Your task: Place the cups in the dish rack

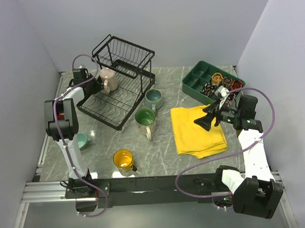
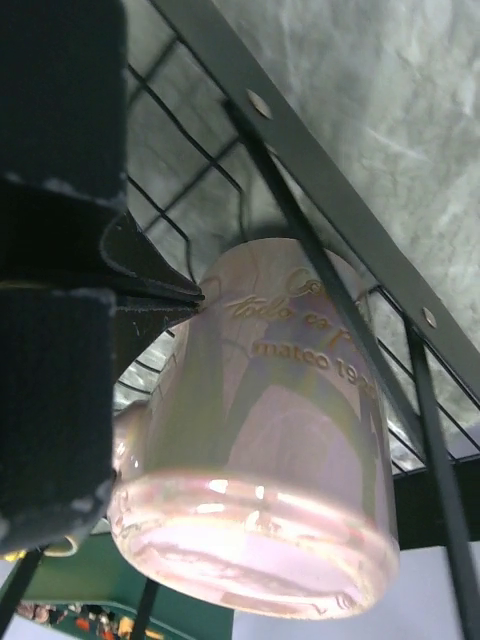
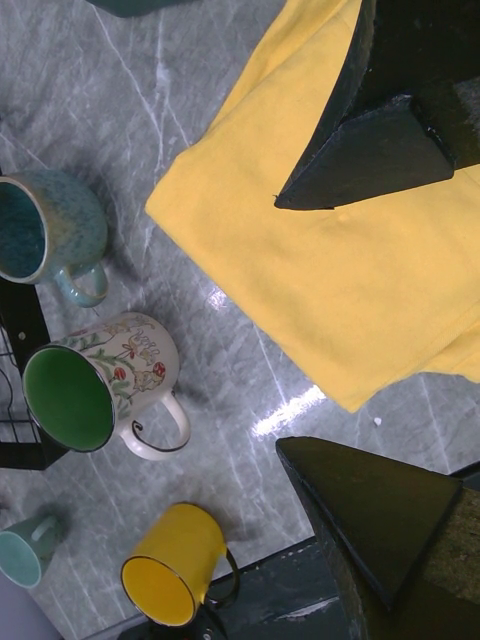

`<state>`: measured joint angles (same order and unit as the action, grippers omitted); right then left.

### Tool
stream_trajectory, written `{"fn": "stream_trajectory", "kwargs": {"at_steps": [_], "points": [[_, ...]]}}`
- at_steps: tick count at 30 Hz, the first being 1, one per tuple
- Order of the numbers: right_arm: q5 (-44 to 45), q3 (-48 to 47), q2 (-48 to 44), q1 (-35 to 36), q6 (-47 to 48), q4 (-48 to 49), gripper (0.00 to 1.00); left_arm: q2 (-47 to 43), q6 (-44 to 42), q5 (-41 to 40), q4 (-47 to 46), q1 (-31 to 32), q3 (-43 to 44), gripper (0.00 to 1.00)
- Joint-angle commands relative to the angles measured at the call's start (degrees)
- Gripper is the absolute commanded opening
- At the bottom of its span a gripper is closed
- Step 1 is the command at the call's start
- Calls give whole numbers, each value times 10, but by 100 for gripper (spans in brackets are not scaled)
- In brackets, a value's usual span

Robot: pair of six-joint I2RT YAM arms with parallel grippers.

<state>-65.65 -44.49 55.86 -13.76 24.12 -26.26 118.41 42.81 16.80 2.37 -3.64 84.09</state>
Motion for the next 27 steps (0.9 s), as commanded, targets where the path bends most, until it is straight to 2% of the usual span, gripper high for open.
{"fn": "stream_trajectory", "kwargs": {"at_steps": [1,27], "points": [[-8,-4,1,-5,11,0,100,23,29,26,-39,10,49,3],[-7,-8,7,-13,21,-10,100,129,120,16,-55,33,185,5]]}}
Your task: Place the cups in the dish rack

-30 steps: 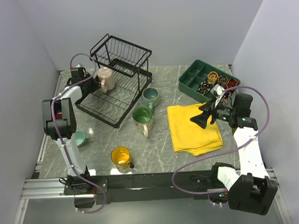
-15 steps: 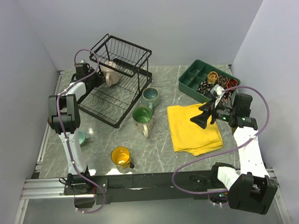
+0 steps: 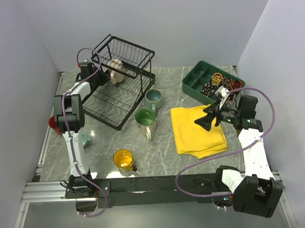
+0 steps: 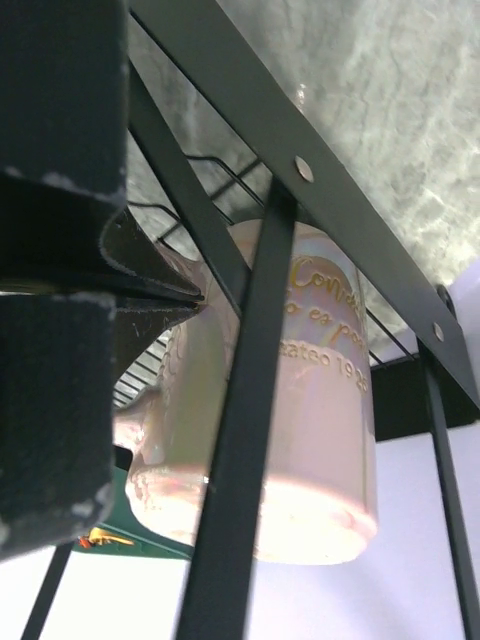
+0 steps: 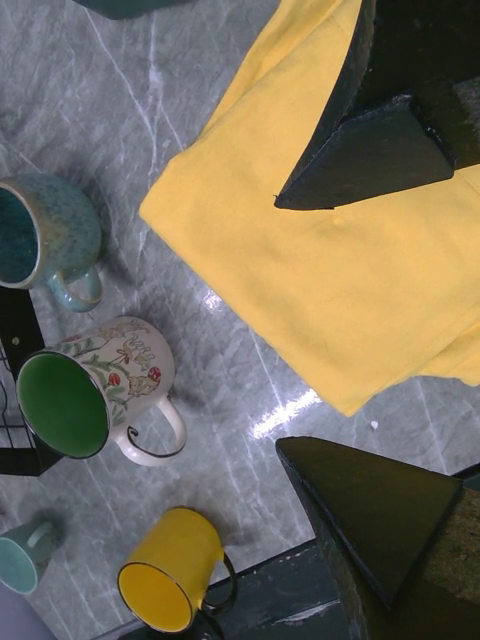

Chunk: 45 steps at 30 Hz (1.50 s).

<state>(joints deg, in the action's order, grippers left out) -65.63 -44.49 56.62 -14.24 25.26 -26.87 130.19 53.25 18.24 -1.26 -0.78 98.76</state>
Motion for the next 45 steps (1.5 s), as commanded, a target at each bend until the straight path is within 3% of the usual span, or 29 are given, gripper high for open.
{"fn": "stream_trajectory", "kwargs": {"at_steps": [1,18,35,45], "points": [[-6,-9,-2,-10,9,-4,100,13,17,0,-18,5,41,5],[-7,-9,-5,-14,14,-7,100,-70,-25,-29,-19,14,-37,9],[-8,-9,-5,-18,16,-9,100,-71,-35,-2,-23,41,-53,9],[-7,-11,-2,-18,29,-24,100,-191,-68,-94,-16,12,-133,16]]}}
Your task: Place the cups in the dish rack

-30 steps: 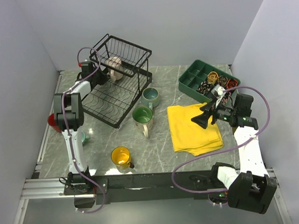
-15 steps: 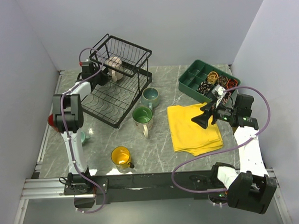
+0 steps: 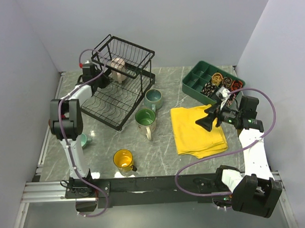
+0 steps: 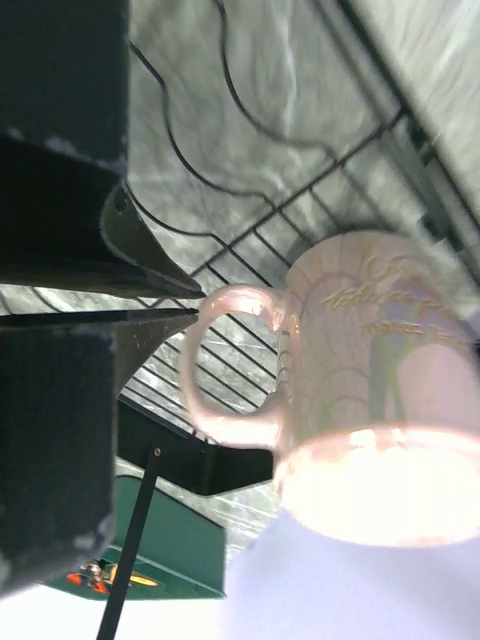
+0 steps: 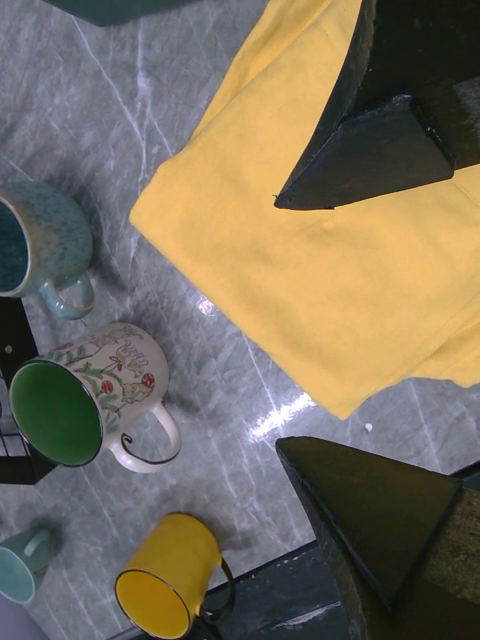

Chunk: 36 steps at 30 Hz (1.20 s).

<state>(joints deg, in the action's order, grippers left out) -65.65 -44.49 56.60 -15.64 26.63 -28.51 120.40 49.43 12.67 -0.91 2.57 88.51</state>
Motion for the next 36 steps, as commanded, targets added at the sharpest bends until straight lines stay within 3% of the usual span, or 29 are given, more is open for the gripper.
{"fn": "stream_trajectory", "kwargs": {"at_steps": [1,2,5,7,8,9,13,16,17,20,22,30,33,36], "points": [[-7,-12,-1,-4,17,-10,100,-123,-42,-42,-19,-24,-40,17],[-7,-12,0,-4,19,-14,100,-140,-67,-44,-21,-24,-53,19],[-10,-17,7,-4,39,-34,100,-224,-99,-35,-39,-24,-117,42],[-12,-23,16,-1,52,-46,100,-290,-115,-27,-44,-24,-163,51],[-10,-25,20,2,70,-64,100,-313,-119,-11,-46,-24,-180,64],[7,-37,33,8,80,-76,100,-335,-123,-5,-39,-24,-202,68],[57,-103,66,83,103,-152,100,-469,-169,21,5,-24,-254,80],[143,-166,84,153,43,-167,100,-564,-187,25,47,-24,-300,92],[169,-194,90,210,27,-164,100,-589,-187,23,56,-24,-326,99],[265,-251,126,315,-54,-145,100,-682,-178,5,92,-24,-369,96],[331,-280,167,348,-123,-129,100,-743,-153,-11,124,-24,-385,96],[531,-407,334,485,-298,-72,100,-890,-80,60,175,-24,-446,96],[576,-457,400,509,-318,-93,96,-929,-65,66,194,-24,-465,96],[587,-502,458,519,-334,-117,85,-948,-60,59,217,-24,-474,96]]}}
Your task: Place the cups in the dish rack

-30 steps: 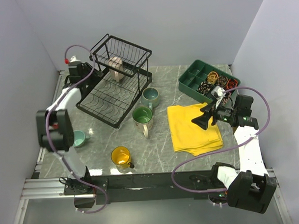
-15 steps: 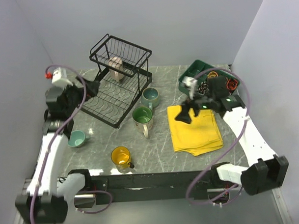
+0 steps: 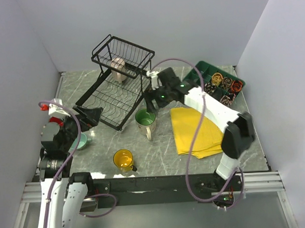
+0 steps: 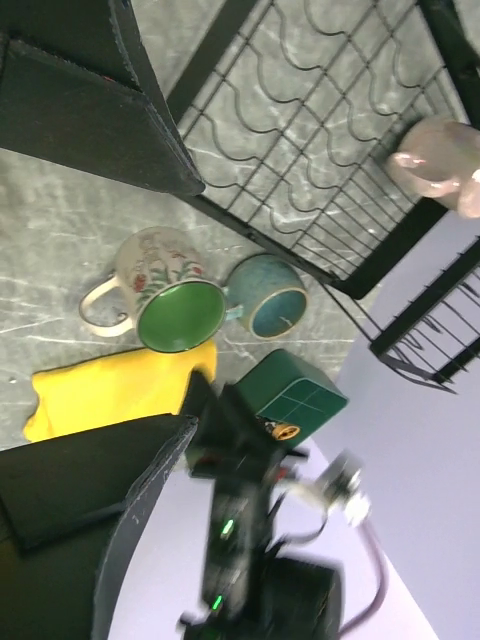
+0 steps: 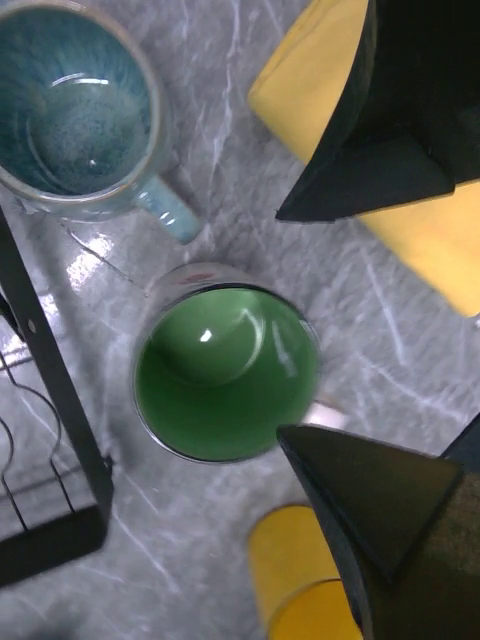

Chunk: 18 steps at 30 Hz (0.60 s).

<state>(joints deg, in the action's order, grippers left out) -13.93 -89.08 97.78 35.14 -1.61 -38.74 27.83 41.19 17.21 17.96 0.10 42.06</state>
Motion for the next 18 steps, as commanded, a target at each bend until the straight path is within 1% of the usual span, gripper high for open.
{"fn": "stream_trajectory", "kwargs": {"at_steps": [1,4,5,6,8,9,14,18], "points": [[73,-67,56,13,-53,-16,81,-26,25,13,30,1,-15,96],[81,-85,91,20,-55,-21,77,-36,34,19,28,1,-30,96],[81,-87,108,22,-57,-23,73,-38,35,21,26,1,-35,96],[80,-92,116,25,-55,-25,66,-40,42,22,23,1,-37,96],[81,-98,136,34,-56,-31,65,-41,44,25,19,1,-44,96],[79,-97,141,37,-53,-30,63,-42,48,28,15,1,-46,96],[81,-80,162,55,-48,-21,62,-46,67,50,4,1,-55,96],[87,-80,178,56,-40,-22,53,-49,85,68,-3,1,-59,96]]}}
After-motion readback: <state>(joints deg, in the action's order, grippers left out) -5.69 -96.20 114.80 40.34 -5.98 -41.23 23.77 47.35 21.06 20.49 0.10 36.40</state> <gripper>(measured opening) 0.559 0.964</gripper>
